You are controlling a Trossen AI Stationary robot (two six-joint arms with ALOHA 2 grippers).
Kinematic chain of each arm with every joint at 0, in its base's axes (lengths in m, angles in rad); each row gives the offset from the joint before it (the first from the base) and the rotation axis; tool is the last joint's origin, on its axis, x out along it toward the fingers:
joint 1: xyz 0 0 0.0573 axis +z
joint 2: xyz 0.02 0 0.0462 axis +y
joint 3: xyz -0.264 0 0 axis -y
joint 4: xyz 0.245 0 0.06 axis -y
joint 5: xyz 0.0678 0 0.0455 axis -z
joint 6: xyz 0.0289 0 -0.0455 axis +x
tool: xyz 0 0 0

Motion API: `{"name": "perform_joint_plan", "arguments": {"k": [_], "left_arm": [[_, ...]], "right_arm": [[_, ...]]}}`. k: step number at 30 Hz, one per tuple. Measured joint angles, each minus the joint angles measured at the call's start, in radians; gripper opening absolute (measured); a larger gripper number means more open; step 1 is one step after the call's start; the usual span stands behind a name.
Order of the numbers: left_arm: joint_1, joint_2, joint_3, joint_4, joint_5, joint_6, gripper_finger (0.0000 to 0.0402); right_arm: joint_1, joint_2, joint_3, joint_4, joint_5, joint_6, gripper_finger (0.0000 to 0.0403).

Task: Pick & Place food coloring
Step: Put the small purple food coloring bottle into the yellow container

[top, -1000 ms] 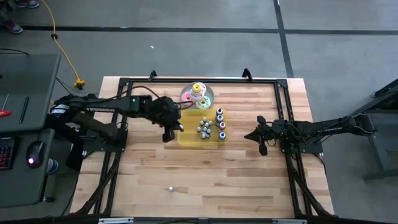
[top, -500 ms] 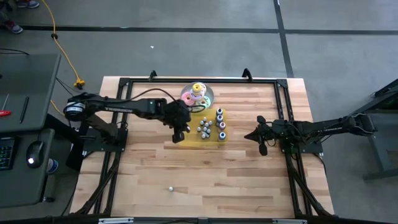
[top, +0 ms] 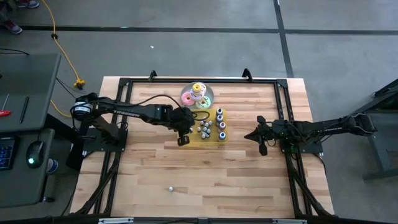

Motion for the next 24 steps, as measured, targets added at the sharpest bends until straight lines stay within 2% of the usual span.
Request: {"name": "perform_joint_plan", "arguments": {"k": [3,6,9,13,24], "left_arm": [[0.000,0.019,0.000,0.017,-0.041,-0.151,0.0046],[0.000,0.034,0.001,0.046,-0.071,-0.234,0.0046],[0.000,0.051,0.000,0.052,-0.093,-0.279,0.0046],[0.000,0.081,0.000,0.075,-0.074,-0.323,0.0046],[-0.027,0.150,0.000,0.137,-0.087,-0.382,0.0047]], "right_arm": [[0.000,0.000,0.000,0.000,0.000,0.000,0.0000],[0.000,0.000,0.000,0.000,0.000,0.000,0.0000],[0.000,0.000,0.000,-0.002,0.000,0.000,0.0000],[0.000,0.000,0.000,0.000,0.000,0.000,0.0000],[0.000,0.000,0.000,0.000,0.000,0.000,0.0000]]}}
